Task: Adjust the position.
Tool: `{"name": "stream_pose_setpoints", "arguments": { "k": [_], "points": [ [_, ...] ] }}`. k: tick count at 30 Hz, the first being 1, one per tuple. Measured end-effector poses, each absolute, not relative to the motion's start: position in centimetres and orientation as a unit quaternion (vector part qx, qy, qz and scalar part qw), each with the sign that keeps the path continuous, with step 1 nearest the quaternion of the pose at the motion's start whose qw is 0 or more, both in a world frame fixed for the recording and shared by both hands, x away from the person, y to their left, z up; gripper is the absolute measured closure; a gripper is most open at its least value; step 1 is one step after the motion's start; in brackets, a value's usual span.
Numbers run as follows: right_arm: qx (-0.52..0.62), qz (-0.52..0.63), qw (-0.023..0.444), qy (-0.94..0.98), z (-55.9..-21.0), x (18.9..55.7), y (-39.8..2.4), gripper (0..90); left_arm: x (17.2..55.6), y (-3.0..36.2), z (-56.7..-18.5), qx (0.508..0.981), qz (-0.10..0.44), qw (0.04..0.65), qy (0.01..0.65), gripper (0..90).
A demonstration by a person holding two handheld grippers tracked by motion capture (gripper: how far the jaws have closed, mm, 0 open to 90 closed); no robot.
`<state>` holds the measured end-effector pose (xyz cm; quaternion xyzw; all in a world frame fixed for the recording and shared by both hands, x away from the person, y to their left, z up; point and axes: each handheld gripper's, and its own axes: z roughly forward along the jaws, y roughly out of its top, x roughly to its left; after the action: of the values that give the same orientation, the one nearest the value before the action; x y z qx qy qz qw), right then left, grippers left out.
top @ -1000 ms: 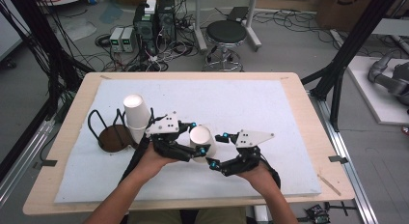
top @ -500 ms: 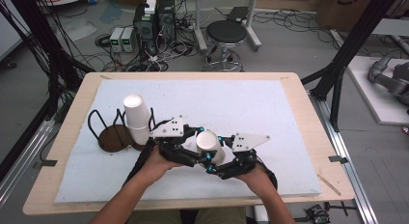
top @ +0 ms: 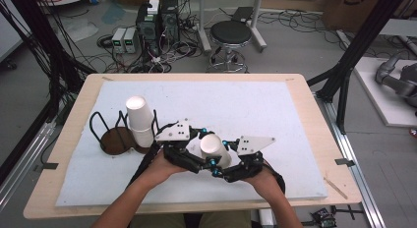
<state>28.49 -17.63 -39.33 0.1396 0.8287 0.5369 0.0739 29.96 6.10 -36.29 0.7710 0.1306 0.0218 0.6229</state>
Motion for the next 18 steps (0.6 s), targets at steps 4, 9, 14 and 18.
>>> {"name": "stream_pose_setpoints", "arguments": {
  "k": [4,9,14,18],
  "points": [
    [0.145,0.526,0.072,0.835,-39.2,28.5,-18.0,29.1,30.0,6.3,-36.3,0.779,0.017,0.614,0.125,14.2],
    [0.148,0.518,0.074,0.839,-39.1,28.5,-18.4,29.1,30.0,6.6,-36.2,0.781,0.015,0.611,0.123,14.2],
    [0.142,0.482,0.080,0.861,-39.0,28.6,-18.5,29.1,30.3,7.3,-36.0,0.789,0.013,0.602,0.123,14.2],
    [0.130,0.443,0.086,0.883,-38.8,28.8,-18.4,29.1,30.4,7.6,-35.9,0.796,0.013,0.593,0.119,14.3]
  ]
}}
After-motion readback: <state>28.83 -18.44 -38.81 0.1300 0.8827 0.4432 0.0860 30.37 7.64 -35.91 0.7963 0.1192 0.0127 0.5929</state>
